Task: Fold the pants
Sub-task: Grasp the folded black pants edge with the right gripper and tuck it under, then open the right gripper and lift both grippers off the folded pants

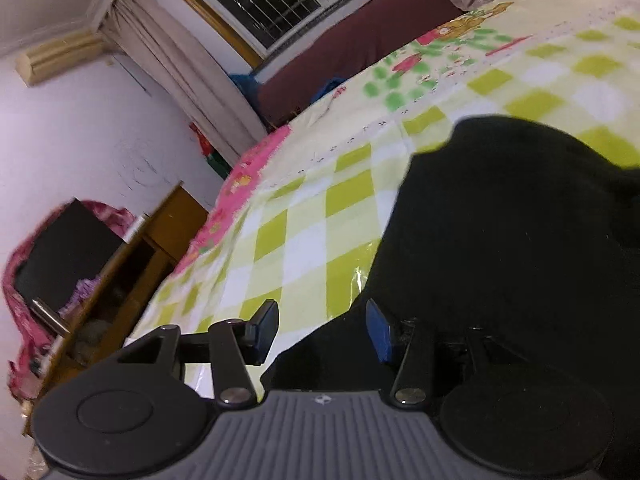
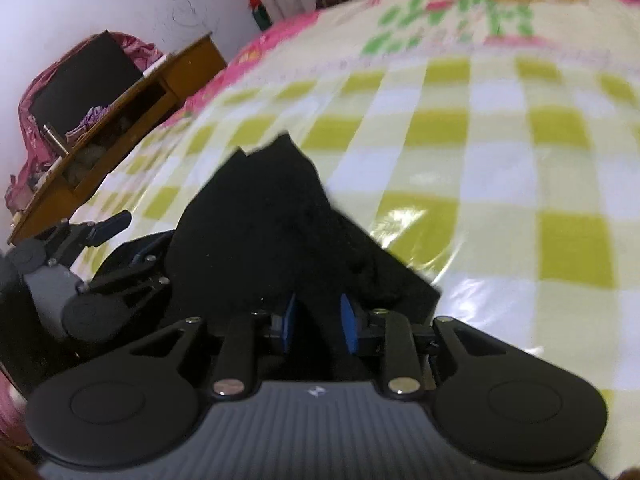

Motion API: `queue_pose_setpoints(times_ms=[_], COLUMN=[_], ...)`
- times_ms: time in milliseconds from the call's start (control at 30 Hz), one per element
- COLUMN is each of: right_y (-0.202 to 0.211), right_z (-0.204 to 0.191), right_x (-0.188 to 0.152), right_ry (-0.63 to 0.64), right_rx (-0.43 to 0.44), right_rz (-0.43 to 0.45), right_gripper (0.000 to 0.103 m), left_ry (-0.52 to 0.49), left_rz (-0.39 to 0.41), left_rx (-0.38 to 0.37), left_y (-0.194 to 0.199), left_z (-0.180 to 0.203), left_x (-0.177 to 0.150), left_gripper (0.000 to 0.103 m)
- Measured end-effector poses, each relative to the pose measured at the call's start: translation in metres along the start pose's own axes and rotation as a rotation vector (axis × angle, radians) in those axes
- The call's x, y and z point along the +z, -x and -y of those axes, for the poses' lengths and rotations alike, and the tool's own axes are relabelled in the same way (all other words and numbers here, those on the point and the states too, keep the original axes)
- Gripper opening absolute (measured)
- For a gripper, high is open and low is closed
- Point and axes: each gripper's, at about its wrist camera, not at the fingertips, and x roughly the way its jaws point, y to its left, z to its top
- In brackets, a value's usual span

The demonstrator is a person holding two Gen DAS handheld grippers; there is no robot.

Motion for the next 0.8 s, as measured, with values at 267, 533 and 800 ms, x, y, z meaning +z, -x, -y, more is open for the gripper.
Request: queue_pose_setpoints(times_ms=[267,533,800], right_y=[-0.005,0.08,0.182], right_z=[-0.015,-0.035,-0.06], right_x=[-0.01,-0.008,-0.12], right_ry=[-0.008,-0.005,0.125], right_rx=[0.013,0.008,-0.051], right_rz=[0.016,0.124,0.193], right_gripper=[0.029,0.028,0.031], left_ry=[0.036,0.149,0.341], left_rz=[-0.047,-0.102,-0.1], left_rx=[0.041,0.033,-0.133], left_y=[0.021,0.09,0.216], left_z=[-0.009,-0.032,-0.008], left_x=[-0.017,0.002,-0.043], left_gripper=[0.061,0.072,0.084])
